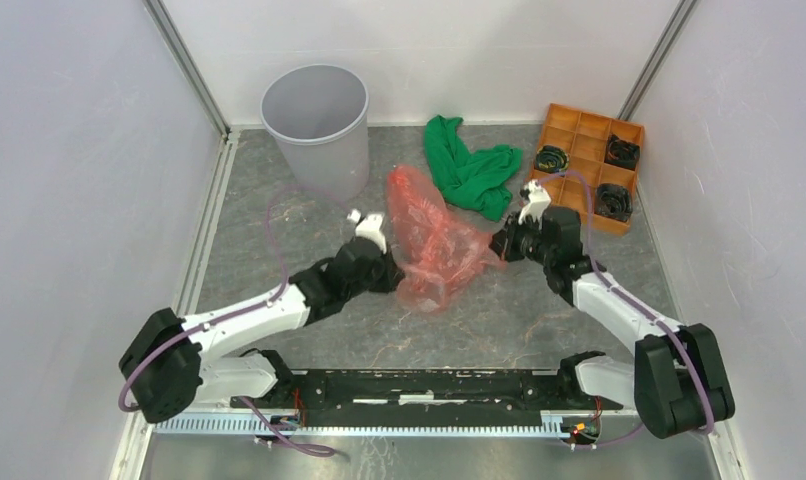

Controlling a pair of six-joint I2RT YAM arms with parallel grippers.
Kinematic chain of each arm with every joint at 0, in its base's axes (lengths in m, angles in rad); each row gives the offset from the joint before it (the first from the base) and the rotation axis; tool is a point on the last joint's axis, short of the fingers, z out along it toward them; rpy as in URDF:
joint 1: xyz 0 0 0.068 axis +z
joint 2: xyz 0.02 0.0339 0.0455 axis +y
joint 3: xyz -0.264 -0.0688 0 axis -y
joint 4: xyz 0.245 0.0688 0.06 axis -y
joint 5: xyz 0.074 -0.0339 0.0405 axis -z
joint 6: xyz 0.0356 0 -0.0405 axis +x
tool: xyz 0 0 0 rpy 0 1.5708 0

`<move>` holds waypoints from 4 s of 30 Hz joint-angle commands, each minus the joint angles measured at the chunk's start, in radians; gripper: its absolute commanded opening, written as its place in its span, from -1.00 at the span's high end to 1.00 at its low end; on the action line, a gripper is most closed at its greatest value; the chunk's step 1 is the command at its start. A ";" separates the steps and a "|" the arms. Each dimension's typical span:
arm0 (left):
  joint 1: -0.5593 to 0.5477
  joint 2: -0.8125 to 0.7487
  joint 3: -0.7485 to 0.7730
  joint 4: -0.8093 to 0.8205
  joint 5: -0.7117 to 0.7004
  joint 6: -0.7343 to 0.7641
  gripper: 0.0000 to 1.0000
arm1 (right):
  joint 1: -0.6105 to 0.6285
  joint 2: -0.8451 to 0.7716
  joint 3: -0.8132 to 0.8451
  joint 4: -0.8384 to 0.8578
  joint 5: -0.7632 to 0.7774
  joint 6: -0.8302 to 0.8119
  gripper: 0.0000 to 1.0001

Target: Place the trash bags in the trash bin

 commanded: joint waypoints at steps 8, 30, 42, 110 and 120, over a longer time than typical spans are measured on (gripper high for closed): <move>0.016 0.022 0.970 -0.244 -0.029 0.387 0.96 | 0.011 -0.288 0.697 -0.389 0.031 -0.242 0.99; 0.018 -0.475 0.237 -0.439 -0.066 0.026 0.96 | 0.014 -0.494 0.233 -0.538 -0.257 -0.274 0.99; 0.018 -0.363 0.586 -0.423 0.265 0.047 0.96 | 0.016 -0.489 0.367 -0.451 -0.339 -0.115 0.93; 0.401 0.967 1.760 -0.635 -0.318 0.777 -0.79 | 0.805 -0.428 0.459 -0.593 1.161 -0.396 0.99; 0.401 0.942 1.688 -0.644 -0.332 0.767 0.37 | 0.805 -0.418 0.468 -0.560 1.184 -0.420 0.99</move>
